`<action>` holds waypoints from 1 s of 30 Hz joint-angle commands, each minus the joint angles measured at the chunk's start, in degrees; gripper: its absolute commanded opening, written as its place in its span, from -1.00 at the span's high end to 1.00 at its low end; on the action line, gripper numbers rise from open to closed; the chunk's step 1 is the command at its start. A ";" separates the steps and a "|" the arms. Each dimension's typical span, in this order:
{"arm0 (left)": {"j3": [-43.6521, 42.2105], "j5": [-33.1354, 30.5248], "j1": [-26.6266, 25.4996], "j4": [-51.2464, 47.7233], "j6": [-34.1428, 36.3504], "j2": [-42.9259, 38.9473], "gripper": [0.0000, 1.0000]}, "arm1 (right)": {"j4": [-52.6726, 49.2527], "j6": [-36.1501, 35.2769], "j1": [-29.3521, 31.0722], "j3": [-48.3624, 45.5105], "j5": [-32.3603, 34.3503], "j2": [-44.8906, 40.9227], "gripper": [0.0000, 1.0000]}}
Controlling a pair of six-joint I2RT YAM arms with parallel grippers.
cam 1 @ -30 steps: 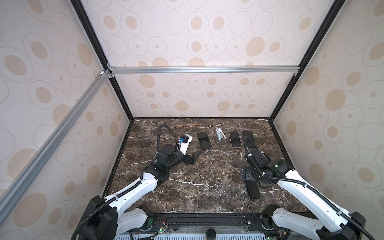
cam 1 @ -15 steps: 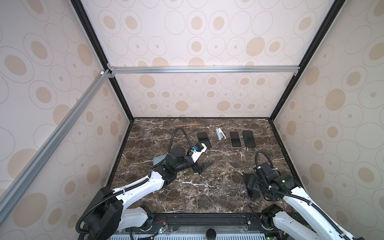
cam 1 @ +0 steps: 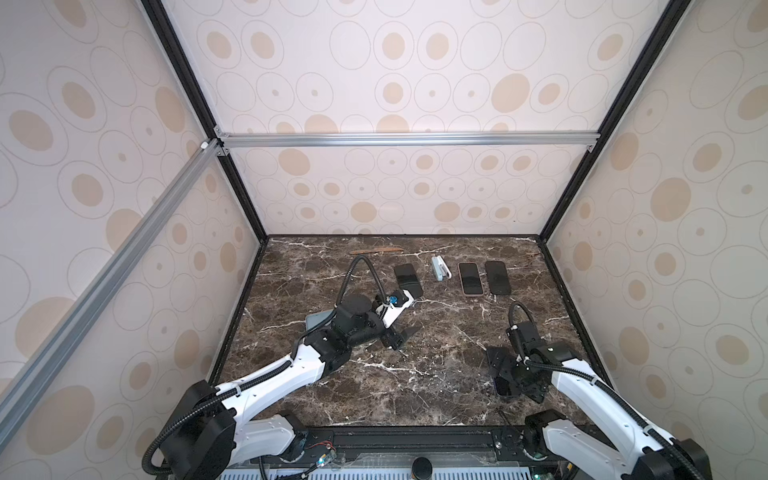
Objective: Put the phone into the phone case
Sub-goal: 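Move the right gripper over the near black phone while the left gripper withdraws, then lower the right gripper and grasp the black phone by its short edge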
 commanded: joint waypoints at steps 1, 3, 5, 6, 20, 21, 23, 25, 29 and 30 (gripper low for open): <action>2.91 -0.03 -0.52 -1.84 2.27 0.07 -0.79 | 2.49 -1.91 -0.41 -1.22 -3.48 1.73 -1.00; 2.88 -0.05 -0.54 -1.85 2.27 -0.07 -0.79 | 3.67 -2.30 -0.40 -1.90 -4.63 2.87 -1.00; 2.98 -0.18 -0.56 -1.74 2.20 -0.32 -0.78 | 4.54 -2.21 -0.40 -2.69 -4.96 4.23 -0.99; 2.97 -0.24 -0.55 -1.70 2.18 -0.45 -0.78 | 4.86 -2.67 -0.40 -2.68 -5.23 4.89 -1.00; 2.06 -3.08 -0.63 -1.14 2.84 -3.17 -0.78 | 0.57 -4.34 -0.40 2.54 -0.56 6.96 -0.97; 2.05 -3.22 -0.65 -1.16 2.84 -3.23 -0.78 | 0.26 -4.12 -0.40 2.78 0.44 6.10 -0.97; 2.01 -3.56 -0.63 -1.25 2.88 -3.49 -0.78 | 0.24 -3.76 -0.44 2.68 2.64 4.22 -0.99; 2.08 -4.26 -0.63 -1.13 2.63 -3.70 -0.77 | 0.93 -3.27 -0.40 2.00 4.08 3.33 -1.00; 1.65 -5.23 -0.63 -1.23 2.62 -4.65 -0.77 | 2.12 -4.25 -0.42 1.86 3.70 5.08 -0.99; 1.52 -5.35 -0.67 -1.21 2.71 -4.88 -0.77 | 2.22 -4.63 -0.41 2.09 3.27 5.98 -1.00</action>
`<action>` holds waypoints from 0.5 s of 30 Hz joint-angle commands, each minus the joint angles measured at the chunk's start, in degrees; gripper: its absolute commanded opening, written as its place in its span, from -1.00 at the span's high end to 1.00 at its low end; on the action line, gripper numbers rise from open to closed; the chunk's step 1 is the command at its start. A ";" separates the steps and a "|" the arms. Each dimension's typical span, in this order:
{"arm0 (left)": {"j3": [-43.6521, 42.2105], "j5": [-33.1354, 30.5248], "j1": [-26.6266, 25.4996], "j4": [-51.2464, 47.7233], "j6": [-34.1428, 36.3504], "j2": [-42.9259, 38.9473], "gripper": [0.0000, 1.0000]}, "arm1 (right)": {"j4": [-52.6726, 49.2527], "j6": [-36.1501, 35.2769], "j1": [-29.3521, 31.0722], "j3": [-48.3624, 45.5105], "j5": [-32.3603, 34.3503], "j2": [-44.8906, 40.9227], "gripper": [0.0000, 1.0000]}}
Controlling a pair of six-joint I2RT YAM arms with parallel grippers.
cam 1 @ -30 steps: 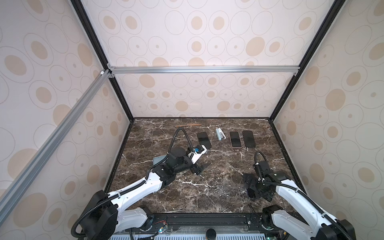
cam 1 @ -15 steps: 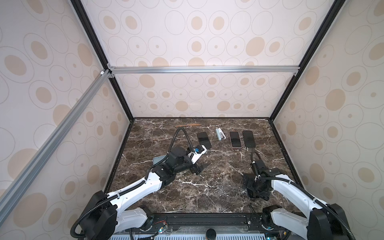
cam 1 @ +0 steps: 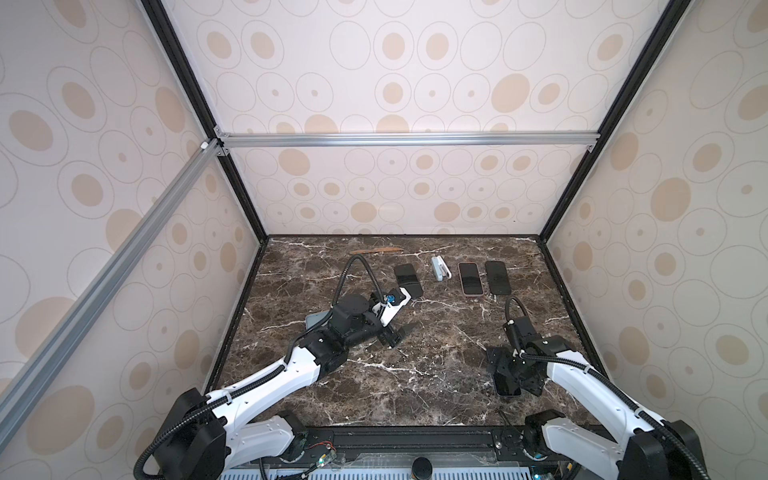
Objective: Put the phone into the phone case
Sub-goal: 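Lower the right gripper and grasp the black phone by its short edge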
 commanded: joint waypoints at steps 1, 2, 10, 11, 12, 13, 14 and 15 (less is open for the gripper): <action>0.94 -1.17 -0.41 0.34 1.66 -1.95 -0.77 | -0.23 -0.74 -0.24 0.97 0.87 2.43 -0.99; 0.82 -1.35 -0.43 0.32 1.79 -2.13 -0.77 | -0.33 -1.01 -0.18 1.21 0.64 3.41 -0.99; 0.71 -2.14 -0.55 0.01 1.92 -3.32 -0.77 | 3.38 -1.79 -0.23 0.70 -2.42 8.29 -1.00; 0.66 -2.14 -0.55 0.12 1.86 -3.58 -0.77 | 3.77 -2.07 -0.19 0.76 -3.11 9.09 -1.00; 0.64 -2.11 -0.50 0.15 1.98 -3.79 -0.78 | 3.96 -2.24 -0.19 0.89 -3.67 9.63 -0.98; 0.60 -2.11 -0.57 0.28 2.03 -3.98 -0.78 | 4.08 -2.55 -0.24 1.05 -4.20 10.36 -0.95; 0.47 -2.19 -0.54 0.16 2.10 -4.12 -0.78 | 4.23 -2.78 -0.27 1.18 -4.72 10.75 -0.92; 0.50 -2.38 -0.50 0.16 2.22 -4.25 -0.77 | 4.32 -2.84 -0.19 1.23 -5.00 11.22 -0.89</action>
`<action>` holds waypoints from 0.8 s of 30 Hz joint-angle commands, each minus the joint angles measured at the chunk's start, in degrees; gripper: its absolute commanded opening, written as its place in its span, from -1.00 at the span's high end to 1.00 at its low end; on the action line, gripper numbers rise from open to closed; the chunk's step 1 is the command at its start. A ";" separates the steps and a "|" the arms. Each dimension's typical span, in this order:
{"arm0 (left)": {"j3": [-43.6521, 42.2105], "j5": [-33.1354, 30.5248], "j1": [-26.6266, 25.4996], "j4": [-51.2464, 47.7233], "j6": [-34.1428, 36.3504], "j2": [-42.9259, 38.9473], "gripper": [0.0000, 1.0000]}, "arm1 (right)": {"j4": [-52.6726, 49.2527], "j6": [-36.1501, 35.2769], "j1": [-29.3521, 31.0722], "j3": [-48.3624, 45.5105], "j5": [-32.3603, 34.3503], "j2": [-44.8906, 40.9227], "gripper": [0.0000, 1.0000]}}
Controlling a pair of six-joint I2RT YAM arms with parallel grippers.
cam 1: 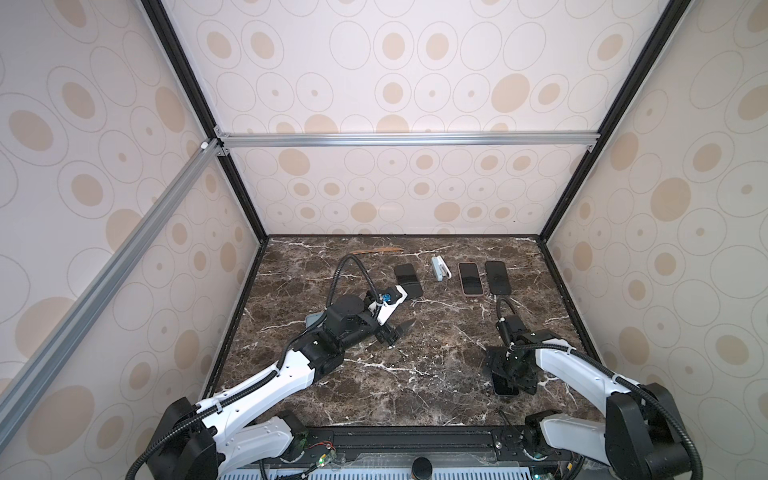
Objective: Put the phone into the phone case
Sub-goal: 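Lower the right gripper and grasp the black phone by its short edge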
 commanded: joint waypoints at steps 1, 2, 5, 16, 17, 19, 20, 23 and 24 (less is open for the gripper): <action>0.49 -0.69 -0.54 0.30 1.88 -1.28 -0.78 | 0.74 -0.50 -0.22 0.95 -2.52 1.27 -0.86; 0.53 -0.65 -0.39 0.27 1.77 -1.31 -0.78 | 1.11 -0.50 -0.23 0.82 -3.08 1.47 -0.81; 0.52 -0.44 -0.46 0.39 1.47 -1.48 -0.78 | 2.33 -0.77 -0.23 0.45 -4.88 1.97 -0.68; 0.53 -1.28 -0.46 0.27 1.06 -1.07 -0.78 | 5.61 -2.55 -0.18 0.33 -6.82 5.11 -0.31; 0.67 -1.53 -0.47 0.28 0.86 -0.92 -0.78 | 6.36 -3.15 -0.15 0.17 -7.39 5.04 -0.24; 0.81 -1.92 -0.45 0.28 0.43 -0.87 -0.78 | 7.26 -4.30 -0.02 -0.10 -8.04 4.39 -0.05; 0.86 -2.12 -0.49 0.27 0.28 -0.87 -0.78 | 7.29 -4.72 0.06 -0.23 -7.86 3.92 -0.02; 0.76 -3.57 -0.50 0.78 -0.52 -0.95 -0.80 | 8.49 -5.47 1.03 -1.02 -7.36 1.70 0.02; 0.76 -4.04 -0.47 0.89 -0.71 -0.91 -0.80 | 9.03 -5.60 1.73 -1.30 -7.20 0.82 0.05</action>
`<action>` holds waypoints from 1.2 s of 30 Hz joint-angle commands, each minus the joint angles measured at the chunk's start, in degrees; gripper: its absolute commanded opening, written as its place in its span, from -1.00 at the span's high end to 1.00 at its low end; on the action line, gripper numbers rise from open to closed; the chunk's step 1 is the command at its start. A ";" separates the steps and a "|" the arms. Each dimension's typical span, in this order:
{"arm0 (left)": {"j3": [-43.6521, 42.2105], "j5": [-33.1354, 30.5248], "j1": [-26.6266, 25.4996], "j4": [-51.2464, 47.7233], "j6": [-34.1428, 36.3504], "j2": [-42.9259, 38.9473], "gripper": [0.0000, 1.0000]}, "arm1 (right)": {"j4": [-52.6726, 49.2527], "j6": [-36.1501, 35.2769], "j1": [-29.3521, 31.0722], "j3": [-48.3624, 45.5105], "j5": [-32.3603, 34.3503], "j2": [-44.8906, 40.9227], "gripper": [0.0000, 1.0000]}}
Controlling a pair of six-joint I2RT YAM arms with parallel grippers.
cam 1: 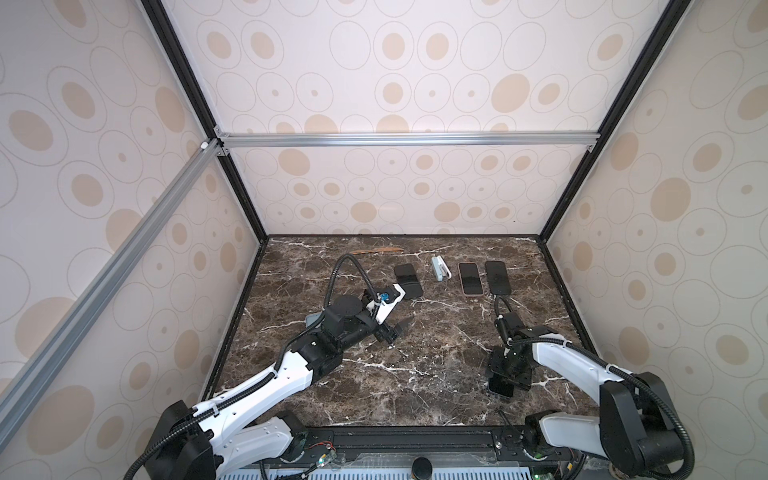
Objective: Put the phone into the phone case
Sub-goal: 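Lower the right gripper and grasp the black phone by its short edge, then lift the black phone with the right gripper and hold it upright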
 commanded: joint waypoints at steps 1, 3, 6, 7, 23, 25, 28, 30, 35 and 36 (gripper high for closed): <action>0.77 -2.08 -0.42 1.09 -0.63 -0.34 -0.80 | 9.97 -2.19 1.92 -2.20 -5.39 -1.69 0.06; 0.76 -2.87 -0.34 1.33 -1.28 -0.22 -0.81 | 11.32 -2.34 5.42 -2.21 -4.21 -3.65 0.08; 0.97 -4.02 -0.36 1.47 -2.59 0.16 -0.81 | 13.25 -2.51 9.46 -1.57 -1.93 -5.90 0.09; 1.09 -4.36 -0.40 1.46 -2.92 0.42 -0.81 | 14.11 -2.51 10.70 -1.30 -1.06 -6.42 0.10; 9.93 9.32 5.64 -5.05 -23.55 10.65 -0.81 | 33.95 -12.81 24.47 9.03 3.07 1.96 0.07; 10.10 11.35 7.46 -4.39 -25.60 11.32 -0.80 | 34.25 -13.51 24.52 10.07 2.87 4.17 0.07; 9.86 10.89 9.51 -4.14 -26.63 10.93 -0.78 | 33.30 -13.66 24.52 10.46 2.23 7.06 -0.06; 9.53 10.14 10.26 -3.99 -26.23 10.03 -0.79 | 31.81 -13.04 24.67 10.61 2.80 8.12 -0.44; 9.04 8.05 10.97 -4.23 -24.34 8.45 -0.79 | 22.92 -14.03 24.61 13.00 8.02 10.61 -1.00; 9.13 7.91 10.99 -4.43 -24.20 8.36 -0.78 | 20.67 -14.42 24.61 13.44 9.07 11.49 -1.00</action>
